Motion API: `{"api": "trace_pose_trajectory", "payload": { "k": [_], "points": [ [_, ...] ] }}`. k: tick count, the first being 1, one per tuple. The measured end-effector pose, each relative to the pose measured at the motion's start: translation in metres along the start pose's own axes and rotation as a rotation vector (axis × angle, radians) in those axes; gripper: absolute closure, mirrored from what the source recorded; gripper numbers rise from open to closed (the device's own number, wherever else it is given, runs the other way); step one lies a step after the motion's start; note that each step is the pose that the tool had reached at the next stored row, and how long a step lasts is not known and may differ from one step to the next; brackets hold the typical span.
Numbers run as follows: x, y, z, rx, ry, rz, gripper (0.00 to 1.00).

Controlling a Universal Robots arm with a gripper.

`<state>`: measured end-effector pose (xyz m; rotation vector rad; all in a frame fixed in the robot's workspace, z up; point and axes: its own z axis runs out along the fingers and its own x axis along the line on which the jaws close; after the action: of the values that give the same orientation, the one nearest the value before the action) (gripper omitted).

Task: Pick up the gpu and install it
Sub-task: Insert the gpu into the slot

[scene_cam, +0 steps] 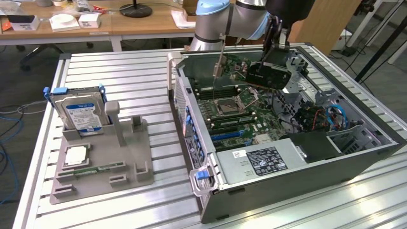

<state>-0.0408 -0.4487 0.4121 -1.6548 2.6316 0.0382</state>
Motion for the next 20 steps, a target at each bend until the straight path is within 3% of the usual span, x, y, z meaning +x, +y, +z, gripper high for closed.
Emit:
{"api": "trace_pose_trajectory", "payload": {
  "k": [20],
  "points": [
    [0.0,0.0,0.0,-0.0047,0.0004,-0.114,0.74]
  ]
}}
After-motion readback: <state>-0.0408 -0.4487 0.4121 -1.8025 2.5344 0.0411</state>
